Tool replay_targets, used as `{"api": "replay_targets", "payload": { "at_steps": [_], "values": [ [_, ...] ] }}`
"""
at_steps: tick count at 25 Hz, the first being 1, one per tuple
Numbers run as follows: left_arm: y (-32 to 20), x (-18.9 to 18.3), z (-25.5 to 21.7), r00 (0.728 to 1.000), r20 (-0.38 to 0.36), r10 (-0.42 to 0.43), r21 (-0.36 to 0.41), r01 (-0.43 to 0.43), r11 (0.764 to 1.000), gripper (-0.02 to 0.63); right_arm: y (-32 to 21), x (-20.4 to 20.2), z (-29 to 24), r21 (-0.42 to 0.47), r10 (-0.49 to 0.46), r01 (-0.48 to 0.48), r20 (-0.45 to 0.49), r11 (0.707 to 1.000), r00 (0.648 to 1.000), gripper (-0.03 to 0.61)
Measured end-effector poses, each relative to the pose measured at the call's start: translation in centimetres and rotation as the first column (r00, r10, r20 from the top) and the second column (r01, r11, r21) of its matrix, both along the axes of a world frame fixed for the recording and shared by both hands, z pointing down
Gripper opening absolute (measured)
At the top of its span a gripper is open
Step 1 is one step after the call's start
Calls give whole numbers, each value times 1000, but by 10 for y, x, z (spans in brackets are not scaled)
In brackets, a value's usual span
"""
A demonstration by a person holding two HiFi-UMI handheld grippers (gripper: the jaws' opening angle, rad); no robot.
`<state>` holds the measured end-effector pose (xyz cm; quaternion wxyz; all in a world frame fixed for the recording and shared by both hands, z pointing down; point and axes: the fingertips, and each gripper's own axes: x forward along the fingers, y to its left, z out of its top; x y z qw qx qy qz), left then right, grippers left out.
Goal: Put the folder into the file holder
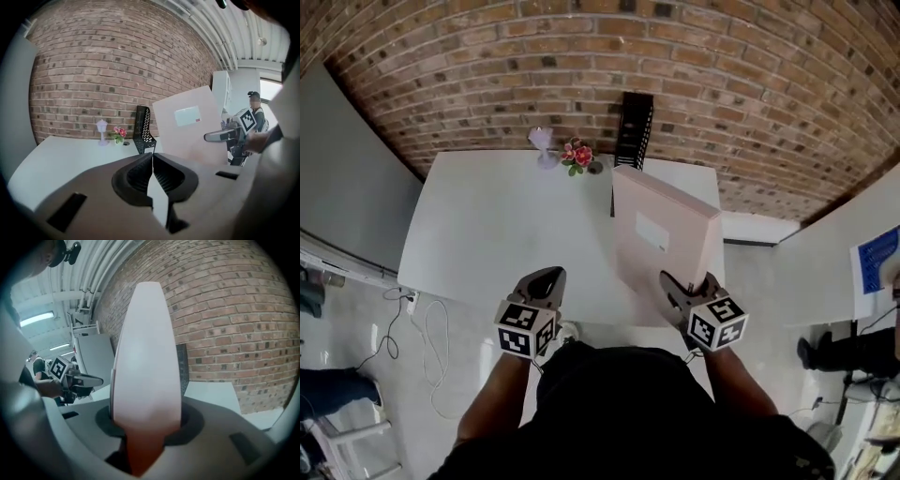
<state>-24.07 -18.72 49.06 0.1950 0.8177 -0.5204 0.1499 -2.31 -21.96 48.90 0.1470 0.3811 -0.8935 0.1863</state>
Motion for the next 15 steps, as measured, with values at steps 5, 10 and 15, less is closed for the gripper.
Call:
{"api": "replay_targets", "payload": {
  "at_steps": [5, 10, 15],
  "values": [
    [-32, -36, 3, 998, -15, 66, 8, -65, 998, 6, -29, -29, -9, 38, 109, -108, -22, 993, 994, 176],
    [-46, -58, 8, 985, -24, 171, -7, -172, 985, 6, -41, -41, -18, 83, 284, -282, -10, 956, 959, 176],
    [-55, -74, 17, 971, -29, 236, -13, -237, 971, 6, -49, -45, -13, 59, 429, -430, 31, 901, 903, 176]
  ]
}}
